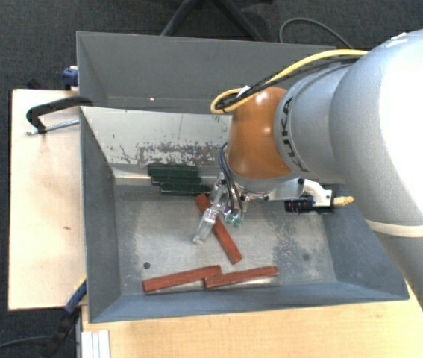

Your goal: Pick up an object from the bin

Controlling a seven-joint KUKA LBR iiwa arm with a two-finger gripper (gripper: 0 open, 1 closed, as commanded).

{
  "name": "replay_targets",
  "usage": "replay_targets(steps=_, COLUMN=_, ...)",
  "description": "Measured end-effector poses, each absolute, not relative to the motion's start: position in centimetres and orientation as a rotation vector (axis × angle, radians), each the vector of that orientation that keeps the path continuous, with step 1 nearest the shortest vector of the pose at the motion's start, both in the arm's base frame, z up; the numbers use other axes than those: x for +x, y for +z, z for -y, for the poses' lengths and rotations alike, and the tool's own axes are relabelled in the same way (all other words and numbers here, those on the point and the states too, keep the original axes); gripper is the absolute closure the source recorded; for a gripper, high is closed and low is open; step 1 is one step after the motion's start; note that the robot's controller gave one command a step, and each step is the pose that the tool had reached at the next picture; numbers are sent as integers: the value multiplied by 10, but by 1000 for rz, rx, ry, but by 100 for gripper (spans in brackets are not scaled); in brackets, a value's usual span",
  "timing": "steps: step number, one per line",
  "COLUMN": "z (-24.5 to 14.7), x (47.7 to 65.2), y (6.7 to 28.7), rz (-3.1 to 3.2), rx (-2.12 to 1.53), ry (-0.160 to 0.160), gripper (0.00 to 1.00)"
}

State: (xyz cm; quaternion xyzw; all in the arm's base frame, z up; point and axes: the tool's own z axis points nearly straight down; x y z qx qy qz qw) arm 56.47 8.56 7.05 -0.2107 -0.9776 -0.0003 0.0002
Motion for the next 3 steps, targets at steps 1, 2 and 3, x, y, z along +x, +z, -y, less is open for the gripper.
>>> replay_targets(steps=1, z=-86, x=565, y=71, rz=3072, rx=-660, ry=-1, gripper=100)
replay_targets(steps=2, z=-87, x=567, y=116, rz=3080, rx=-659, ry=-7, gripper=100)
replay_targets(steps=3, z=-88, x=568, y=141, rz=3079, rx=-656, ry=-7, gripper=100)
